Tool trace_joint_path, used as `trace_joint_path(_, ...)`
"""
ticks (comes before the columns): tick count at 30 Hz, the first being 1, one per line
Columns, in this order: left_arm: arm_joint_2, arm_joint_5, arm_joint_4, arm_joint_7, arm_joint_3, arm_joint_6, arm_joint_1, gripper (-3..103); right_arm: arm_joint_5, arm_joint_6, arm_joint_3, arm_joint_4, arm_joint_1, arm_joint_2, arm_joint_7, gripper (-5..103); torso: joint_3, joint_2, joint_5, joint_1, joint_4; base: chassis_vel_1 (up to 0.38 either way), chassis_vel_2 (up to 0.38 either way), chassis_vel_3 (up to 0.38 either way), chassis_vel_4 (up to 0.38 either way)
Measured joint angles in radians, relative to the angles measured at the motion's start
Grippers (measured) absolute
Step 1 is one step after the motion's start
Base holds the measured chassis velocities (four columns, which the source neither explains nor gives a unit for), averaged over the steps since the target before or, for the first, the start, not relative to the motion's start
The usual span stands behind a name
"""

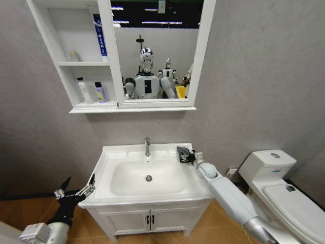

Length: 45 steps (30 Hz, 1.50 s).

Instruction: Move facial cleanser and shampoo from washbasin to cabinet, then wipe washbasin with towel.

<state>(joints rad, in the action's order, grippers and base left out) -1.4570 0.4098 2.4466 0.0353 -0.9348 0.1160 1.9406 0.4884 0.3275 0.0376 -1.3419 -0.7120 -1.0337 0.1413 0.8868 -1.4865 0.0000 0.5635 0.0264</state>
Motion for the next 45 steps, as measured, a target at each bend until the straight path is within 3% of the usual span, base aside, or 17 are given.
trace_joint_path(10,0.0,0.0,0.0,0.0,0.0,0.0,0.0,100,-0.012,-0.017,0.03,-0.11,-0.059,0.03,0.064,100,0.0,0.0,0.0,0.0,-0.0003,0.0,0.0,0.0,0.0)
trace_joint_path(19,0.0,0.0,0.0,0.0,0.0,0.0,0.0,100,-0.093,-0.018,0.241,-0.539,-0.4,0.075,0.155,100,0.0,0.0,-0.0002,0.0,-0.0002,0.0,0.0,0.0,0.0)
trace_joint_path(22,0.0,0.0,0.0,0.0,0.0,0.0,0.0,100,-0.152,-0.014,0.325,-0.746,-0.614,0.029,0.233,100,0.0,0.0,0.0001,0.0,0.0002,0.0,0.0,0.0,0.0)
trace_joint_path(23,0.0,0.0,0.0,0.0,0.0,0.0,0.0,100,-0.152,-0.014,0.325,-0.746,-0.614,0.029,0.233,100,0.0,0.0,0.0001,0.0,0.0002,0.0,0.0,0.0,0.0)
trace_joint_path(25,0.0,0.0,0.0,0.0,0.0,0.0,0.0,100,-0.216,-0.007,0.361,-0.852,-0.726,-0.036,0.249,100,0.0,0.0,-0.0002,0.0,0.0,0.0,0.0,0.0,0.0)
trace_joint_path(26,0.0,0.0,0.0,0.0,0.0,0.0,0.0,100,-0.216,-0.007,0.361,-0.852,-0.726,-0.036,0.249,100,0.0,0.0,-0.0002,0.0,0.0,0.0,0.0,0.0,0.0)
trace_joint_path(28,0.0,0.0,0.0,0.0,0.0,0.0,0.0,100,-0.293,-0.005,0.376,-0.941,-0.849,-0.115,0.255,100,0.0,0.0,-0.0002,0.0,0.0001,0.0,0.0,0.0,0.0)
trace_joint_path(31,0.0,0.0,0.0,0.0,0.0,0.0,0.0,100,-0.364,-0.002,0.381,-0.998,-0.933,-0.165,0.26,100,0.0,0.0,-0.0001,0.0,0.0001,0.0,0.0,0.0,0.0)
trace_joint_path(36,0.0,0.0,0.0,0.0,0.0,0.0,0.0,100,-0.409,0.017,0.384,-1.071,-0.995,-0.184,0.279,100,0.0,0.0,-0.0002,0.0,0.0,0.0,0.0,0.0,0.0)
trace_joint_path(45,0.0,0.0,0.0,0.0,0.0,0.0,0.0,100,-0.41,0.038,0.389,-1.127,-1.03,-0.183,0.297,100,0.0,0.0,-0.0001,0.0,-0.0001,0.033,-0.032,-0.028,0.04)
